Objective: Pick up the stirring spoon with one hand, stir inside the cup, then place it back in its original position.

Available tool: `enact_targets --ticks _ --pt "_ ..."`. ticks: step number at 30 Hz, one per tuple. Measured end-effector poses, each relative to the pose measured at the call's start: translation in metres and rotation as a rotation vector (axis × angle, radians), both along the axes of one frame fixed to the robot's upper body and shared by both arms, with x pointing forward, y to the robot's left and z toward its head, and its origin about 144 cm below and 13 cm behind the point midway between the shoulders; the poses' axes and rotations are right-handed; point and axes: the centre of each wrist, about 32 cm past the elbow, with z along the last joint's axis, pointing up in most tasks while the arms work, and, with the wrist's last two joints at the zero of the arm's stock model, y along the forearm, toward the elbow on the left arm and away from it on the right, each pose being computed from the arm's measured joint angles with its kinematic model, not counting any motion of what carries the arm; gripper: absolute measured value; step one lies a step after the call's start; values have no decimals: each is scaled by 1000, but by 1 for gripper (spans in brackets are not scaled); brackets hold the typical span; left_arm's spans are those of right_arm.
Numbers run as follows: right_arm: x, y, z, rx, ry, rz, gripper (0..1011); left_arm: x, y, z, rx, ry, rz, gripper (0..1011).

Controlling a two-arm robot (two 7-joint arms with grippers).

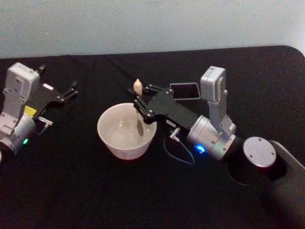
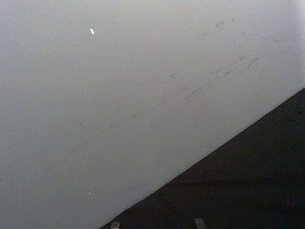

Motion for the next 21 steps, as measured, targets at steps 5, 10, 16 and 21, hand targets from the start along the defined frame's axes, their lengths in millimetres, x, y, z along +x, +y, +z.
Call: enact_targets --ticks 5,10,16,21 --pt "-7 -3 1 0 6 16 214 0 0 0 0 0 0 1001" --pt "-14 -2 2 4 8 43 214 0 0 0 0 0 0 1001" --pt "-18 2 2 4 11 69 214 0 0 0 0 0 0 1001" --pt "-19 8 1 5 13 83 214 0 0 0 0 0 0 1001"
